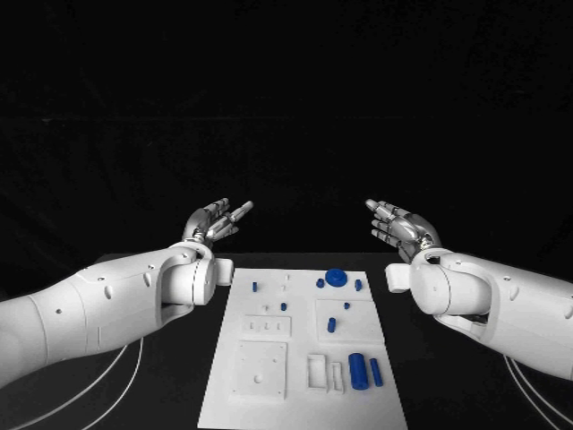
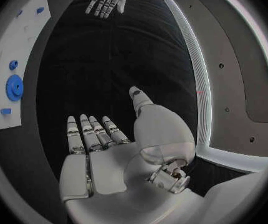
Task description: Assemble the parts on the task board
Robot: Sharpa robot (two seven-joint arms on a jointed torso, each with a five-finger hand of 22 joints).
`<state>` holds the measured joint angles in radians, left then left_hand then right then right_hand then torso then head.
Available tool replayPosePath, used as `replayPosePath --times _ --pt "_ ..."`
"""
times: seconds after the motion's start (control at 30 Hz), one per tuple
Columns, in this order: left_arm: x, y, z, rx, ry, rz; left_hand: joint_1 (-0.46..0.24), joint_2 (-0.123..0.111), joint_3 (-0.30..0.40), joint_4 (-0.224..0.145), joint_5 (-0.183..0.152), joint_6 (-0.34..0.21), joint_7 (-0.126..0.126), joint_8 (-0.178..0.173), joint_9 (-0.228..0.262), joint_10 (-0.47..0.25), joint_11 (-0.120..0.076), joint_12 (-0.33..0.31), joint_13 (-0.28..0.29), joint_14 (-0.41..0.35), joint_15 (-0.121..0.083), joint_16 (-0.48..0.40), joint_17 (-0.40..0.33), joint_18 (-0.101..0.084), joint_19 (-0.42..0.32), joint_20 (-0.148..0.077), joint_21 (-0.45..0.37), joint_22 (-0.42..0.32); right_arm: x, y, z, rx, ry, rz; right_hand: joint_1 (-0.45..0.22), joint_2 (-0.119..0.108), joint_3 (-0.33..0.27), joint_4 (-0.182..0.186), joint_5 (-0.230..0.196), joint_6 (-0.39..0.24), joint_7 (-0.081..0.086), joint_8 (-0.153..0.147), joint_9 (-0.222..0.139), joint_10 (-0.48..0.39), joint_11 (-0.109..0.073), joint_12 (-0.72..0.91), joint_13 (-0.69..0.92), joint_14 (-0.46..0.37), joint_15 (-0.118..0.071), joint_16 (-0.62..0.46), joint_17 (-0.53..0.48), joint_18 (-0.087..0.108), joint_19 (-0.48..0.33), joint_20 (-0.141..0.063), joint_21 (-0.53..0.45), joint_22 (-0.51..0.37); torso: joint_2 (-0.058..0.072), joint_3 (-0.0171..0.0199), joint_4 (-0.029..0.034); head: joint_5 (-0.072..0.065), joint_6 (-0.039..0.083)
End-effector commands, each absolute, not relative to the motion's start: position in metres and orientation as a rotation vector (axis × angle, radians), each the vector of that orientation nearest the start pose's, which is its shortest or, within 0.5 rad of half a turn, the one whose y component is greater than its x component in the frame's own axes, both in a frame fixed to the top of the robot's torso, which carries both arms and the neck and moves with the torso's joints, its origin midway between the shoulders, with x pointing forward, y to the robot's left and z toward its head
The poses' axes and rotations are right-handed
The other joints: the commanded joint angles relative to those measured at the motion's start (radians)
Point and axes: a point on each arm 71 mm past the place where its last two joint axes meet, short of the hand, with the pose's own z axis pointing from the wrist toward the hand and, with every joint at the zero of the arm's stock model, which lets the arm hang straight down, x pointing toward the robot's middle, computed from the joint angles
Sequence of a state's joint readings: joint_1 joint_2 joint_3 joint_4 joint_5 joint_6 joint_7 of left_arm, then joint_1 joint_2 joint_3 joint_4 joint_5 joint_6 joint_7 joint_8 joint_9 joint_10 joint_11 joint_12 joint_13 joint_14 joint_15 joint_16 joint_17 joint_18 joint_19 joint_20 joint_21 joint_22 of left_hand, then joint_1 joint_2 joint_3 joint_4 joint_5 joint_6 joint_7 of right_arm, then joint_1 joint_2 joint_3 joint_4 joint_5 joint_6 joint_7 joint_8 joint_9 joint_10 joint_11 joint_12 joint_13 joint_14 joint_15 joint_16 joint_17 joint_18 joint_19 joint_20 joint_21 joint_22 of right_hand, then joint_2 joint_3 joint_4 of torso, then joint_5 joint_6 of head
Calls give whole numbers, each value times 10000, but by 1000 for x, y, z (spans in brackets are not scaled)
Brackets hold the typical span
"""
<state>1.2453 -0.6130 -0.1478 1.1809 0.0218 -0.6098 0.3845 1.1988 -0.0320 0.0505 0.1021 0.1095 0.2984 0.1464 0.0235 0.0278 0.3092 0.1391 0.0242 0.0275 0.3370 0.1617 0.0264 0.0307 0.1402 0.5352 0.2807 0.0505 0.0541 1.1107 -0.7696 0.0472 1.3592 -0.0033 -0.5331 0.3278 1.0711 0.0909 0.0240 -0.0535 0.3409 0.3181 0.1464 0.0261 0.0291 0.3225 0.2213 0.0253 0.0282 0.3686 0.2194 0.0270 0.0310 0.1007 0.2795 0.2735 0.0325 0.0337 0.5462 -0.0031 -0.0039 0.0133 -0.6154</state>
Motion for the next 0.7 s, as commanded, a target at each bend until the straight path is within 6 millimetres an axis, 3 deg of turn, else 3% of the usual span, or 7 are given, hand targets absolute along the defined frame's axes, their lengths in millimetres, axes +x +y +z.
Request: replayPosePath --times 0.03,0.23,0.3,0.5,0.53,0.57,0.7 --pt "559 212 -208 -11959 13941 -11630 442 7 9 64 75 163 60 61 22 181 44 56 22 188 27 58 18 176 210 83 72 26 521 -234 -213 12987 14967 13392 690 -22 17 -345 143 254 613 67 32 310 104 54 25 322 91 72 33 198 250 67 83 24 0 0 -1 -1 1" --pt "575 216 -198 -11834 14173 -11490 441 19 2 46 76 176 79 62 23 209 59 58 24 197 27 57 19 178 214 81 72 26 531 -245 -209 13010 15692 13560 1216 -104 40 -819 170 575 637 85 49 692 119 74 44 757 107 94 55 162 465 4 111 39 0 0 -1 -1 1" --pt "576 217 -197 -11821 14194 -11476 443 38 -4 35 74 201 86 63 24 225 68 58 24 211 27 58 19 181 227 82 74 28 533 -246 -208 13009 15805 13582 1390 -71 89 -1014 172 1394 341 126 91 1402 -161 108 80 1322 -93 117 82 214 740 -2 161 60 0 0 -1 -1 1" --pt "575 217 -197 -11788 14320 -11698 433 93 -36 -9 74 266 154 69 29 320 139 63 29 262 45 61 22 187 254 81 78 29 541 -259 -203 10389 15628 12707 1718 -65 198 -1481 -6 2964 83 199 167 2665 -339 165 137 2716 -136 179 141 164 2069 -258 391 158 -3 -11 -14 64 -224" --pt "575 217 -197 -11778 14382 -11779 430 141 -53 -29 70 321 231 72 31 444 225 70 36 336 94 65 26 188 274 77 80 31 542 -259 -202 9996 15592 12595 1842 -46 298 -1608 -88 3720 48 267 204 3478 -338 203 170 4106 -71 304 204 188 3780 -473 791 339 -3 -13 -14 61 -229" --pt "574 218 -197 -11764 14412 -11838 422 260 -95 -65 49 454 335 78 38 691 348 79 48 515 213 71 34 184 342 67 93 39 542 -259 -202 9705 15576 12506 1891 -53 384 -1710 -121 4260 42 246 217 3950 -329 205 193 5273 -187 282 253 141 4378 -595 933 345 1 -13 -17 55 -246" --pt "573 219 -196 -11646 14386 -12051 611 664 -318 -378 32 1459 472 145 95 1995 529 143 111 1876 411 169 106 225 1361 -69 322 158 543 -256 -199 8247 15660 11968 1961 -50 739 -2060 -218 5788 67 315 282 6574 -463 312 292 6596 -484 339 330 -22 5389 -919 1151 356 2 -19 -29 83 -290"
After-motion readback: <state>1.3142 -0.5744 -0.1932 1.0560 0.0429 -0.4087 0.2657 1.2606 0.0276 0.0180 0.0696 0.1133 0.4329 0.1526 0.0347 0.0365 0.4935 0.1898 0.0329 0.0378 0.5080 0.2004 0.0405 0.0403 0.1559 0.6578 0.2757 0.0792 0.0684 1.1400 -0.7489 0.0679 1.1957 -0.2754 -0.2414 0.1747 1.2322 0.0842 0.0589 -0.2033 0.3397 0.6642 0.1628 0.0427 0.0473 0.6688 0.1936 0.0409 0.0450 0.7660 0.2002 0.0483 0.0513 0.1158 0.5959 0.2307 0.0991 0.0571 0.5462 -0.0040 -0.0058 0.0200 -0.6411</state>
